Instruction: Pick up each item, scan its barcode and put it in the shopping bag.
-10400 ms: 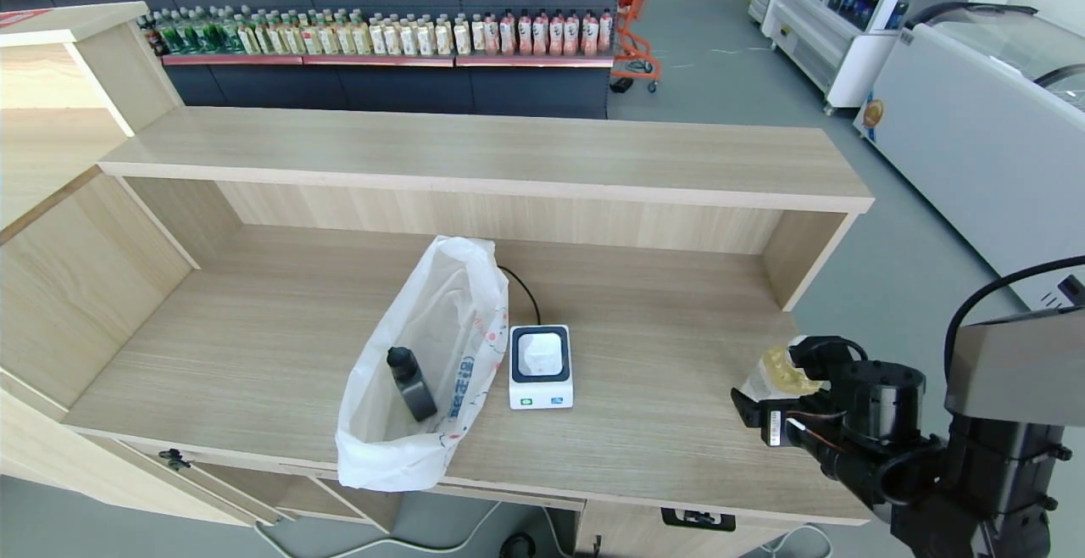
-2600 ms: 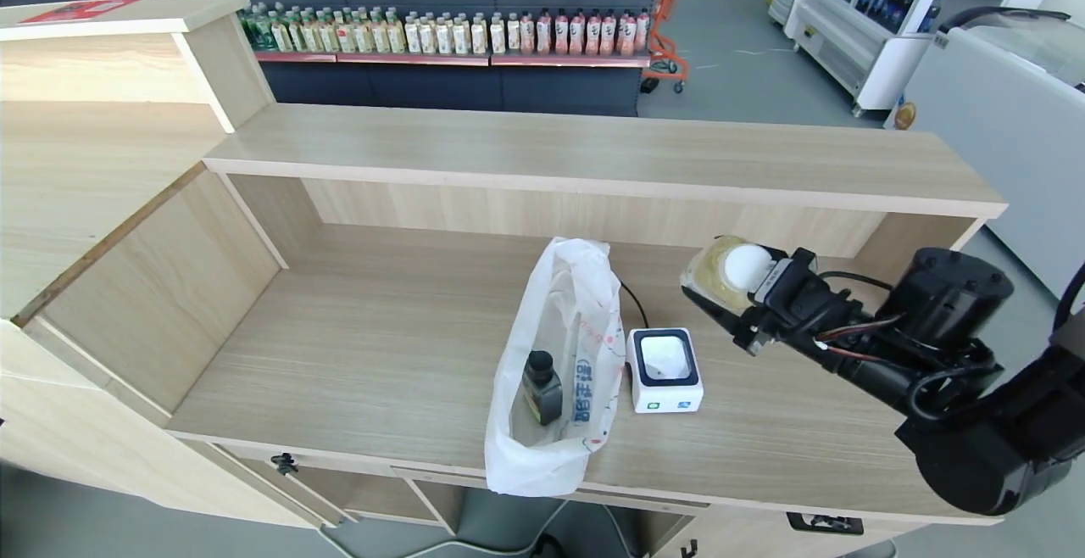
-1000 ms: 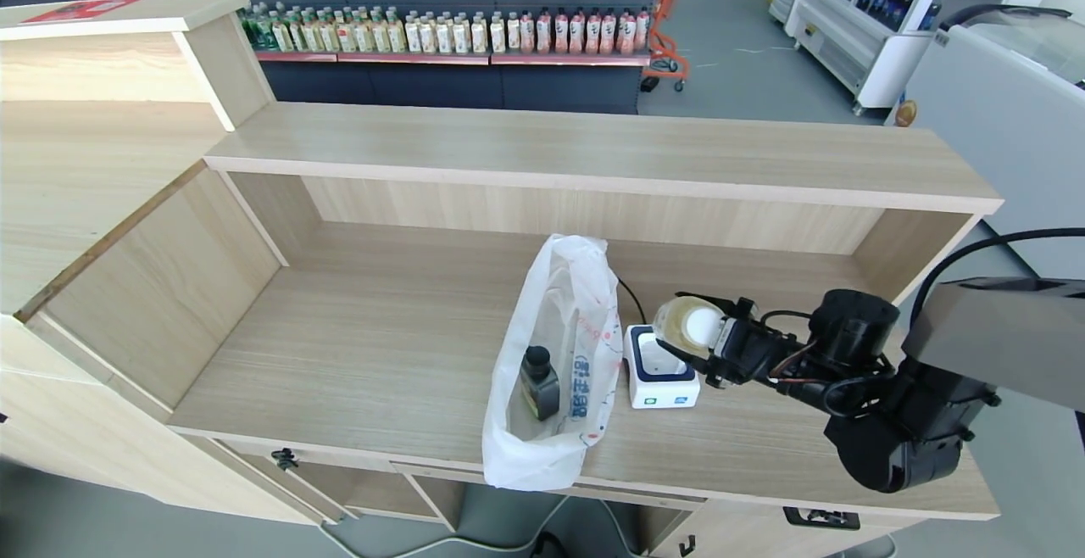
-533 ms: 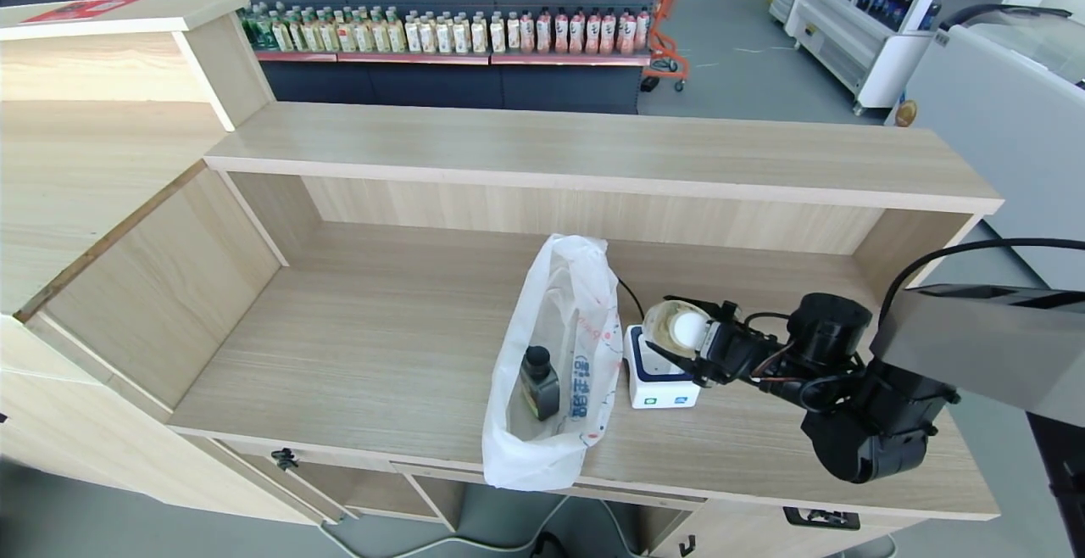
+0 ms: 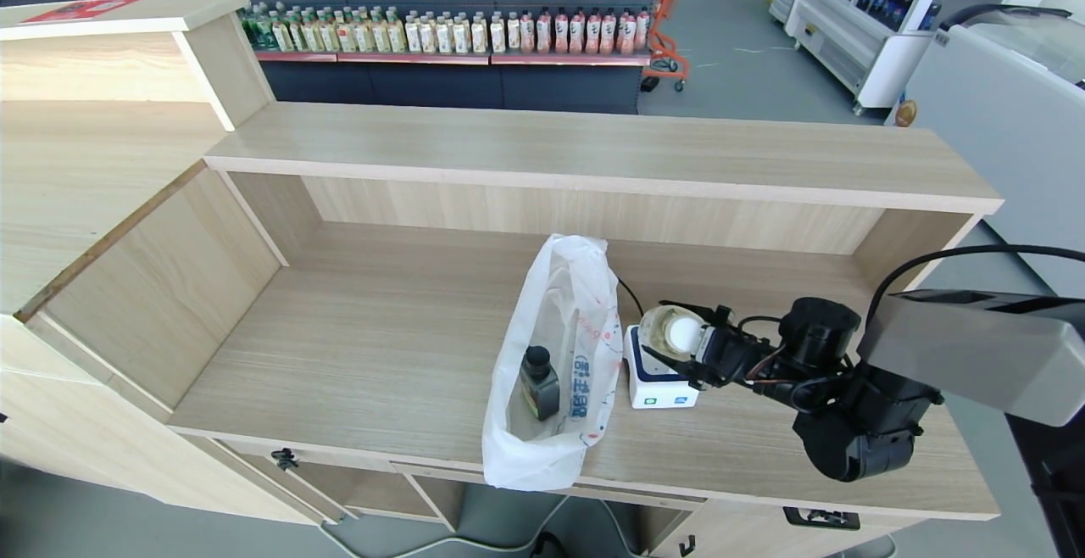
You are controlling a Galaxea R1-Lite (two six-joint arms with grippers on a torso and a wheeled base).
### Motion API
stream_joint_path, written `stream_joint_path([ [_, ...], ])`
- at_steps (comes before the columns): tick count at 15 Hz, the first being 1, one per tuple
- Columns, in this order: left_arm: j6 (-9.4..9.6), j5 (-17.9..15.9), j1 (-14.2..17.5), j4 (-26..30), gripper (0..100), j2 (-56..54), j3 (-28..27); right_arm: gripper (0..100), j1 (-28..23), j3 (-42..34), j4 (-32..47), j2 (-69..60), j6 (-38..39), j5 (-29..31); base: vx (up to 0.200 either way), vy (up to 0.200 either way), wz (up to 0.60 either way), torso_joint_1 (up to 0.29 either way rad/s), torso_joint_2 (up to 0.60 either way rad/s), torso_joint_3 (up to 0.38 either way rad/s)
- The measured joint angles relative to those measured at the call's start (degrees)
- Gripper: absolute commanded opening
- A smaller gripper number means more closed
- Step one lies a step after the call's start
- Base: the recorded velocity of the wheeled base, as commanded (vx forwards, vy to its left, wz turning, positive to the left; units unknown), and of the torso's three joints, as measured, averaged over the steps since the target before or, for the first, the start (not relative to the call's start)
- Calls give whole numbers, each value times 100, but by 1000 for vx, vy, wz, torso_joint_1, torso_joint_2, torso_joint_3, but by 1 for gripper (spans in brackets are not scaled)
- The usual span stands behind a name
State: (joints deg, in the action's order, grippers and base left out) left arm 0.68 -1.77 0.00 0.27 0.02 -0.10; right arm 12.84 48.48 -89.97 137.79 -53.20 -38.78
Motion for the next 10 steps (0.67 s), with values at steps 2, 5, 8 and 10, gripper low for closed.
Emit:
stream_joint_path([
  [2, 2, 0, 0, 0, 0, 0, 0, 0, -22, 5, -11, 22, 0, -2, 0, 0, 0, 0, 0, 0],
  [5, 0, 0, 0, 0, 0, 0, 0, 0, -50, 28, -22, 72, -4, -4, 0, 0, 0, 0, 0, 0],
  [8, 0, 0, 0, 0, 0, 0, 0, 0, -55, 133, -17, 140, -4, -4, 0, 0, 0, 0, 0, 0],
  [10, 0, 0, 0, 0, 0, 0, 0, 0, -55, 179, -13, 166, 16, -2, 0, 0, 0, 0, 0, 0],
])
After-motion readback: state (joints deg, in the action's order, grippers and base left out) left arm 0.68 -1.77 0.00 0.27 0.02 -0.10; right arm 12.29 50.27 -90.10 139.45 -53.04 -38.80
